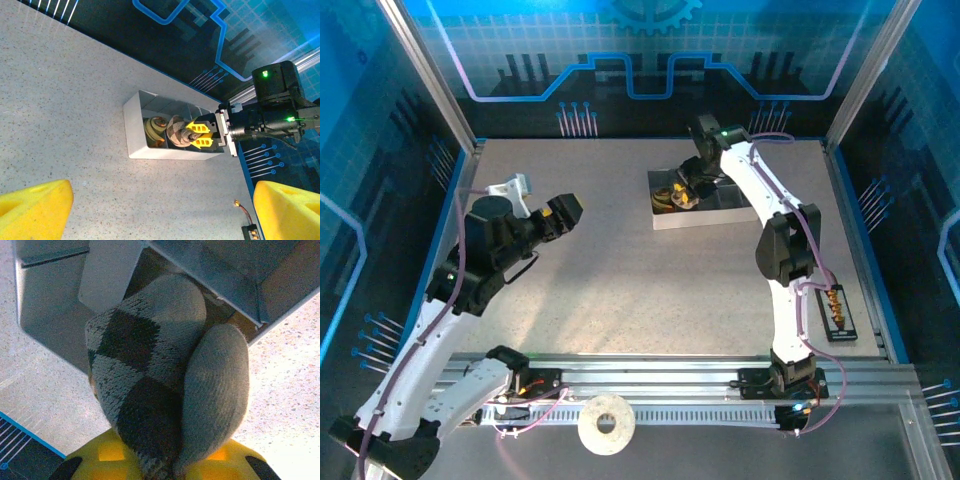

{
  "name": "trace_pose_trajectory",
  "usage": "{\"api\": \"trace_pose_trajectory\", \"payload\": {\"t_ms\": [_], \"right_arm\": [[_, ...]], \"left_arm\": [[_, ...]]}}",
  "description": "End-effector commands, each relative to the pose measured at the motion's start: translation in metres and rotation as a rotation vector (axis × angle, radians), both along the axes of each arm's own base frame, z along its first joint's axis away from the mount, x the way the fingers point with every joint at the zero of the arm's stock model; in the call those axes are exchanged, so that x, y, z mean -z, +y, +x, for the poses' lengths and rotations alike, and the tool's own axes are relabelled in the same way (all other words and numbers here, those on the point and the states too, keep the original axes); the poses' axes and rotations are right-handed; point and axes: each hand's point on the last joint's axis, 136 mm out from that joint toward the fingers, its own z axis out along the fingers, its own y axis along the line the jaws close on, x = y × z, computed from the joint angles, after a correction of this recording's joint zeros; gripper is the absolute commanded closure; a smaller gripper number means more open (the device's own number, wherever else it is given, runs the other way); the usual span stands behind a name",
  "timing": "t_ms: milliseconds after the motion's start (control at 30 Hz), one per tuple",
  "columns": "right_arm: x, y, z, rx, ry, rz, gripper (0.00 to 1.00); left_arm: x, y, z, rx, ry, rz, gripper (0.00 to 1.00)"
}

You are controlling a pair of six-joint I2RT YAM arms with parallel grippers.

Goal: Roll the socks

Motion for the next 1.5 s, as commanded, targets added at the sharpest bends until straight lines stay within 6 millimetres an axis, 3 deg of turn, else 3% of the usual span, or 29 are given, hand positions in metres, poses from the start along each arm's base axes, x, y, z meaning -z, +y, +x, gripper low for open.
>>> {"api": "trace_pose_trajectory", "payload": {"t_ms": [0, 233, 733, 800, 900, 967, 1100, 1133, 1233, 1467], "right_arm": [[0.013, -0.004, 0.002, 0.042, 0.054, 0.022, 1.00], [0.037, -0.001, 0.013, 0.081, 0.108, 0.079, 1.00], [0.064, -0.008, 0.016, 0.086, 0.192, 0.077, 1.00], [0.064, -0.007, 0.015, 0.086, 0.203, 0.084, 0.90], [0.060, -0.008, 0.015, 0.089, 0.196, 0.083, 0.61], [0.053, -0.009, 0.016, 0.093, 0.181, 0.082, 0.52], [0.041, -0.011, 0.018, 0.104, 0.153, 0.081, 0.42], [0.025, -0.012, 0.018, 0.104, 0.121, 0.087, 0.41], [0.009, -0.016, 0.014, 0.109, 0.097, 0.073, 0.35], [-0.022, -0.032, 0.002, 0.111, 0.028, 0.016, 0.29]], "left_arm": [[-0.003, -0.001, -0.006, 0.019, -0.004, 0.010, 0.07], [-0.002, 0.000, -0.006, 0.013, 0.003, 0.014, 0.07], [-0.002, 0.001, -0.004, 0.001, 0.005, 0.004, 0.06], [-0.003, 0.001, -0.004, 0.000, 0.003, 0.004, 0.06], [-0.004, 0.000, -0.004, 0.001, 0.001, 0.007, 0.06], [-0.005, 0.000, -0.003, 0.002, -0.001, 0.007, 0.06], [-0.006, 0.000, -0.003, 0.002, 0.000, 0.010, 0.06], [-0.006, 0.000, -0.003, 0.003, 0.000, 0.010, 0.06], [-0.005, 0.001, -0.003, -0.001, 0.003, 0.012, 0.06], [-0.004, 0.001, -0.002, -0.006, 0.005, 0.012, 0.06]]}}
